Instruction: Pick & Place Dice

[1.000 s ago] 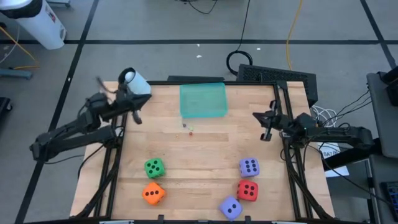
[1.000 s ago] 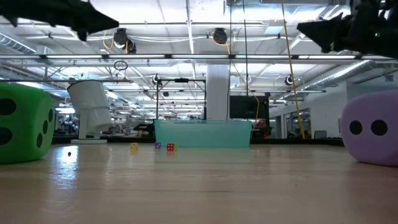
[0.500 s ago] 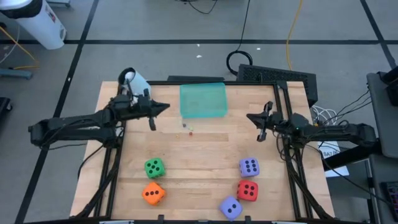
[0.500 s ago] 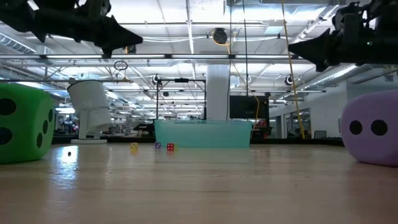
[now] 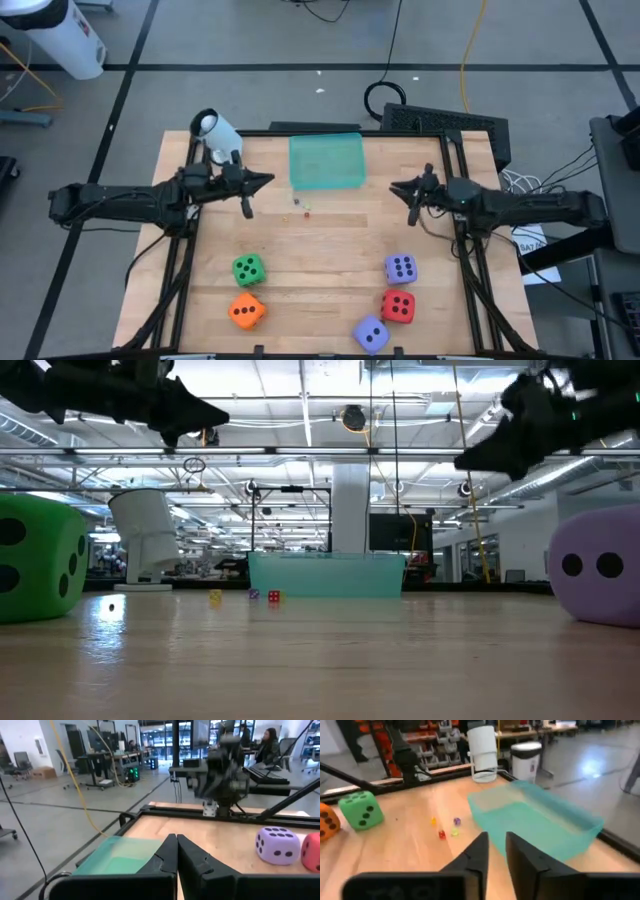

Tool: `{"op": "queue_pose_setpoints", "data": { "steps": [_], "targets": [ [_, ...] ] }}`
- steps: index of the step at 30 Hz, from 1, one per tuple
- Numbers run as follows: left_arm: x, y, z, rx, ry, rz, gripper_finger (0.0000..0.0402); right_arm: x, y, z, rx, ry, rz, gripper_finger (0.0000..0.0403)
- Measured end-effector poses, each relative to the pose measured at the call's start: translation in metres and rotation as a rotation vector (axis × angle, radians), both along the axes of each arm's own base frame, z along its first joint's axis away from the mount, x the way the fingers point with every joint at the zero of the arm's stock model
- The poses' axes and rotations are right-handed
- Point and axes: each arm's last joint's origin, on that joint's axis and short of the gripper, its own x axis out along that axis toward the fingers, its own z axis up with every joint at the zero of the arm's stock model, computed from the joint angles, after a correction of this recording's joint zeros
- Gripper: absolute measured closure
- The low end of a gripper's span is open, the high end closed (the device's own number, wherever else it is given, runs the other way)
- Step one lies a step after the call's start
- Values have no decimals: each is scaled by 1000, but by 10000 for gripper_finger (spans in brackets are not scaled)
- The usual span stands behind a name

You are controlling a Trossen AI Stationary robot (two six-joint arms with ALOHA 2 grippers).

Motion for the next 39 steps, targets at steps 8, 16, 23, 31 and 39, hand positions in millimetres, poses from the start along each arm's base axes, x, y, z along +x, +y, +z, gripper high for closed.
{"op": "queue_pose_setpoints", "data": {
  "steps": [8, 16, 23, 31, 39],
  "targets": [
    [0, -2, -6, -9, 59, -56, 400, 17, 25, 69, -58, 439, 22, 239],
    [0, -3, -9, -22, 88, -62, 388, 52, 58, 81, 15, 773, 254, 88],
    [0, -3, -9, -41, 88, -62, 394, 60, 80, 76, 88, 790, 370, 15],
    [0, -3, -10, -42, 99, -61, 394, 49, 111, 70, 202, 801, 395, 7],
    [0, -3, -10, -37, 99, -61, 381, 45, 127, 46, 56, 852, 394, 5]
  ]
}}
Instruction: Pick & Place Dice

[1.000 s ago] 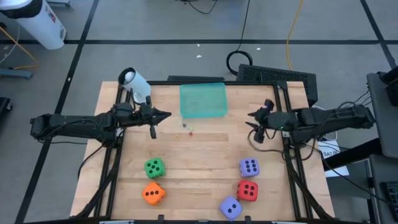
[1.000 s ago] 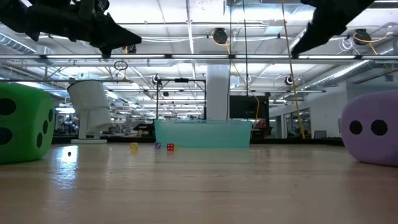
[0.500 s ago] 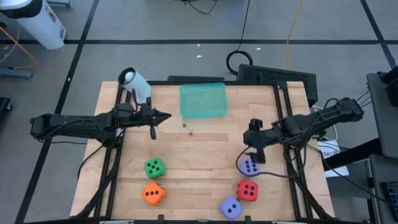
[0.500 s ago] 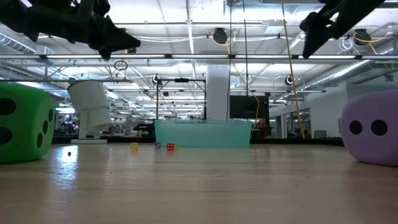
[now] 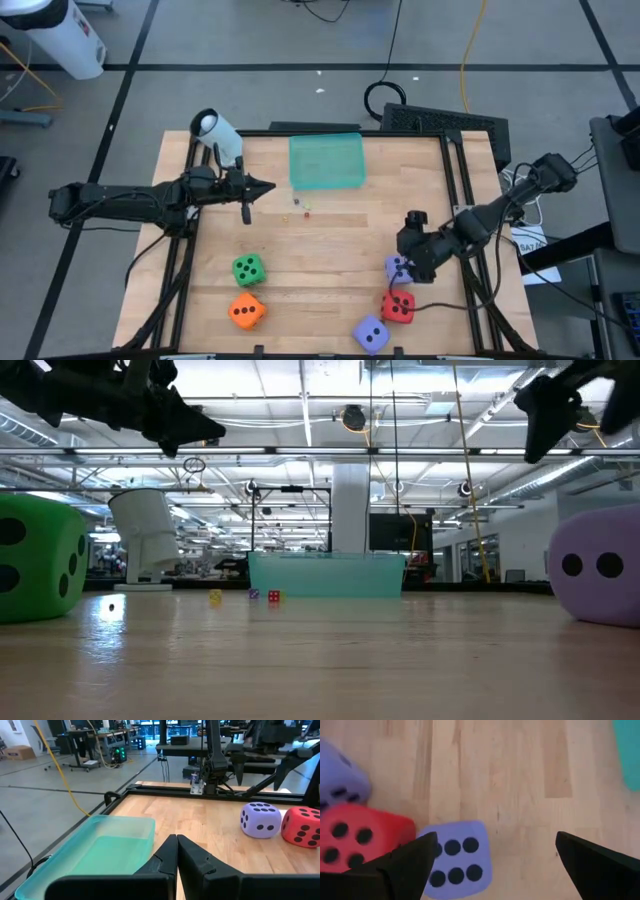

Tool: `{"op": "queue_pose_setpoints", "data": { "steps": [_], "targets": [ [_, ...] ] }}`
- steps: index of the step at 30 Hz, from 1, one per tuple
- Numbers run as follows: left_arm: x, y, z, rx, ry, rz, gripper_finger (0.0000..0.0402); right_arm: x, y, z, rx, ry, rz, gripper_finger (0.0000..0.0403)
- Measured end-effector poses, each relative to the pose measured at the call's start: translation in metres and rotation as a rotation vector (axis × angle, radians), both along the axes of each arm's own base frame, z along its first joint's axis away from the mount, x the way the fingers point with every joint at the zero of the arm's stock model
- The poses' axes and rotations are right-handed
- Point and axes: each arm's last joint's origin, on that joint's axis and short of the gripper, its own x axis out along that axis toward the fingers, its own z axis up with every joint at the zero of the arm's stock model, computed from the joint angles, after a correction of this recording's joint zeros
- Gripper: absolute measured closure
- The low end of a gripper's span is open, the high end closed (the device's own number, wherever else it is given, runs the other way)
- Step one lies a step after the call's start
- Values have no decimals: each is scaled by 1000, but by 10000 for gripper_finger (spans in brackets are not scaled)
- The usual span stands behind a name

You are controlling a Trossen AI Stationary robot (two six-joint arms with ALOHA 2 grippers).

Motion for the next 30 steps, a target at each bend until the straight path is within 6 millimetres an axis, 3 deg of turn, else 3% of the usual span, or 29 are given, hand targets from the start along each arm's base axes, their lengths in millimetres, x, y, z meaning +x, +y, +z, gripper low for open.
{"op": "queue_pose_setpoints", "data": {
  "steps": [10, 21, 30],
  "targets": [
    [0, 0, 3, 57, -16, -3, 394, -8, 6, -39, 47, 52, 41, 4],
    [0, 0, 2, 75, -10, -6, 377, -7, 10, -43, 128, 45, 79, 4],
    [0, 0, 0, 68, 15, -7, 396, -6, 13, -47, 136, 66, 97, 3]
  ]
}}
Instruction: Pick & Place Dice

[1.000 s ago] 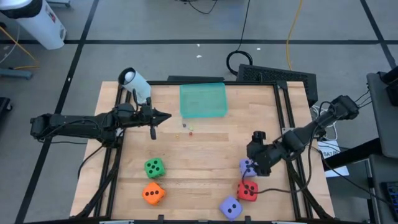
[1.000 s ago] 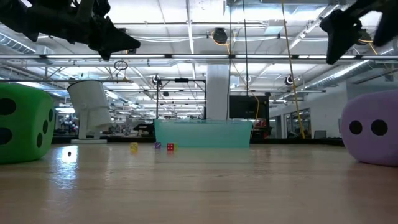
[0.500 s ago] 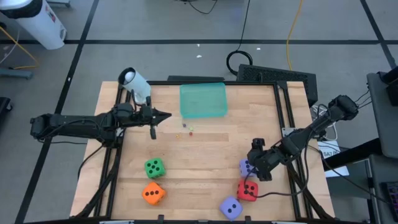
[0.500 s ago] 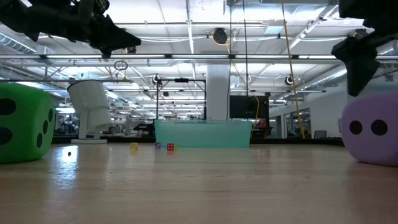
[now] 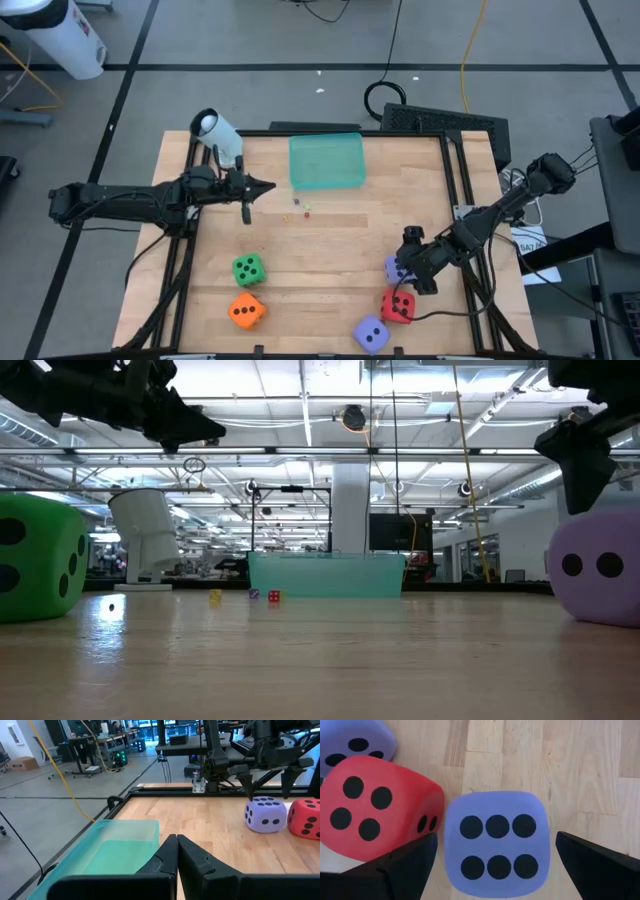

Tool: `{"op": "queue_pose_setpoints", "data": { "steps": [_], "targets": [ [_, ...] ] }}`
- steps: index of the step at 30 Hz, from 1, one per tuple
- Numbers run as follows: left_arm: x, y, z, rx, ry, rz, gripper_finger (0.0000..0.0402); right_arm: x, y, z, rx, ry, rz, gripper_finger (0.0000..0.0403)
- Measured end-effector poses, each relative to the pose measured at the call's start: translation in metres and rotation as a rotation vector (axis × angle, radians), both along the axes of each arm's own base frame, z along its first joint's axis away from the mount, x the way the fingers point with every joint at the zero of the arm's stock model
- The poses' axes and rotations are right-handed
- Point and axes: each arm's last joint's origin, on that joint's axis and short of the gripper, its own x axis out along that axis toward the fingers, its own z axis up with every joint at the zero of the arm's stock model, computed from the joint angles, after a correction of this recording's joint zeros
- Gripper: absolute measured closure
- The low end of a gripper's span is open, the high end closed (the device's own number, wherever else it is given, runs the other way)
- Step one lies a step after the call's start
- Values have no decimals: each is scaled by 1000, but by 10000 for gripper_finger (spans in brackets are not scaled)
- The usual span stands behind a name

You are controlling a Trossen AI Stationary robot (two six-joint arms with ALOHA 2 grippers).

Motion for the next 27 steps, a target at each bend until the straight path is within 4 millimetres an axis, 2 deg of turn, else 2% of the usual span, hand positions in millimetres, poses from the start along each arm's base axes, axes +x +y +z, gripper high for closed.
{"op": "queue_pose_setpoints", "data": {
  "steps": [4, 8, 17, 23, 27],
  "targets": [
    [0, 0, 0, 0, 1, 0, 398, 2, 1, -5, -16, 26, -2, 4],
    [0, 0, 0, 0, 1, 0, 383, 3, 3, -13, -30, 52, 0, 3],
    [0, 0, 0, 3, -1, -1, 383, -5, -2, -46, -21, 104, -21, 4],
    [0, 0, 1, 5, -11, -1, 397, -3, -2, -48, -23, 78, 4, 8],
    [0, 0, 3, 7, -26, -1, 393, -3, -4, -47, -54, 60, -1, 9]
  ]
}}
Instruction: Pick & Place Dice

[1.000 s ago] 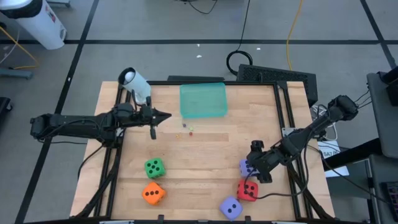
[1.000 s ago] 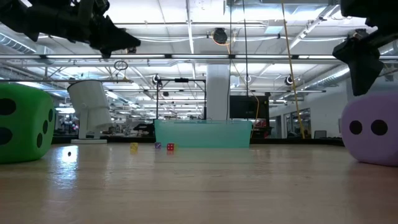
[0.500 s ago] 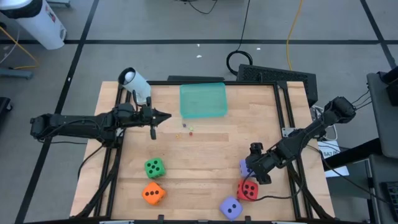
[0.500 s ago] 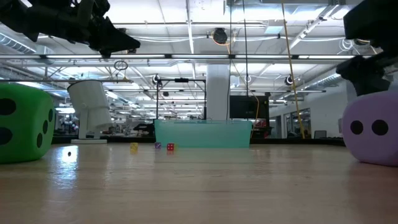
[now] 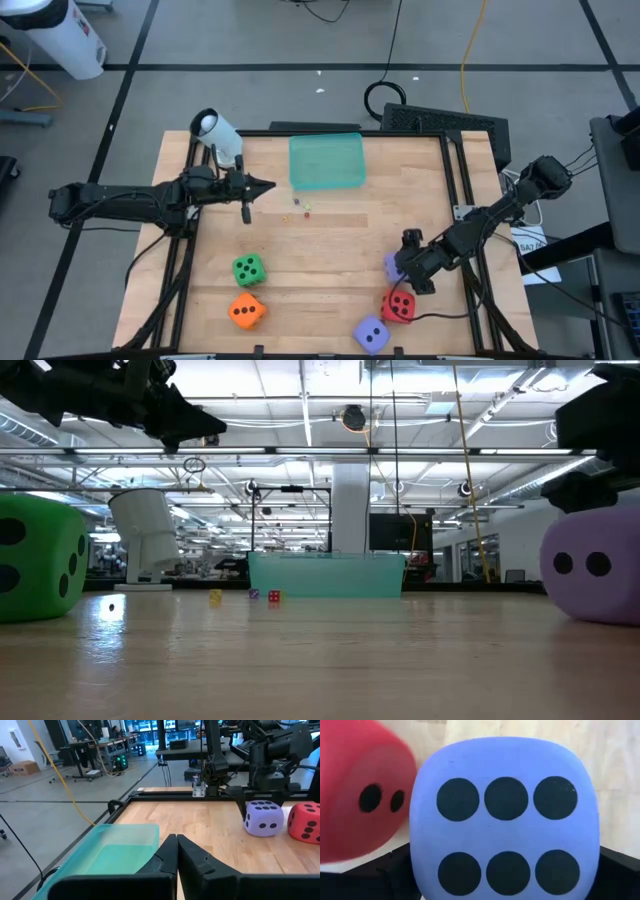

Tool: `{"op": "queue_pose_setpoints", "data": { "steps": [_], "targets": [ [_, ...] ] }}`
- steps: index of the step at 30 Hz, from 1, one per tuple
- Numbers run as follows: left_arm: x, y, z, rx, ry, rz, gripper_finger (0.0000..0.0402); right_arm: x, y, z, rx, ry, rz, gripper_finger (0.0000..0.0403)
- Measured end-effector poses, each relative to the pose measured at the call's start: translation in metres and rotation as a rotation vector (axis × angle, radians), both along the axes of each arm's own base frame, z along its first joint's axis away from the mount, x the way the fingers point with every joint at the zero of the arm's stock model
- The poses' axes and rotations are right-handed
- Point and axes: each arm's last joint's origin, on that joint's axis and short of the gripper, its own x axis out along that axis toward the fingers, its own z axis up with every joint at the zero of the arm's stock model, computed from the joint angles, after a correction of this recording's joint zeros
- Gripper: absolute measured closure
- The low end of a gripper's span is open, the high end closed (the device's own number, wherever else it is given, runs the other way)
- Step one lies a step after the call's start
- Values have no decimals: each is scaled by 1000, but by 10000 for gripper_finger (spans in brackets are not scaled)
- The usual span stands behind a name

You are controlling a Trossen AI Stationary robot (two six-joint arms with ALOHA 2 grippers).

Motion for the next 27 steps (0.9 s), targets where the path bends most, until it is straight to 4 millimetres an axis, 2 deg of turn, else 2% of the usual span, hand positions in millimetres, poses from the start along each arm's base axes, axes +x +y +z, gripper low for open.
{"op": "queue_pose_setpoints", "data": {
  "steps": [8, 11, 15, 18, 21, 27],
  "targets": [
    [0, 0, 0, -32, -6, 3, 375, 2, -18, 17, 15, -96, -93, 9],
    [0, 0, 0, -45, -9, 5, 379, 3, -31, 31, 18, -178, -150, 9],
    [0, 0, 0, -59, -12, 13, 390, 12, -54, 59, 40, -354, -208, 9],
    [0, 0, 0, -52, -11, 14, 397, 20, -75, 80, -45, -488, -266, 9],
    [0, 1, 1, -22, -13, 51, 397, 28, -102, 98, -129, -533, -295, 9],
    [2, 6, -5, -35, 21, 181, 384, 59, -168, 114, -183, -568, -287, 10]
  ]
}}
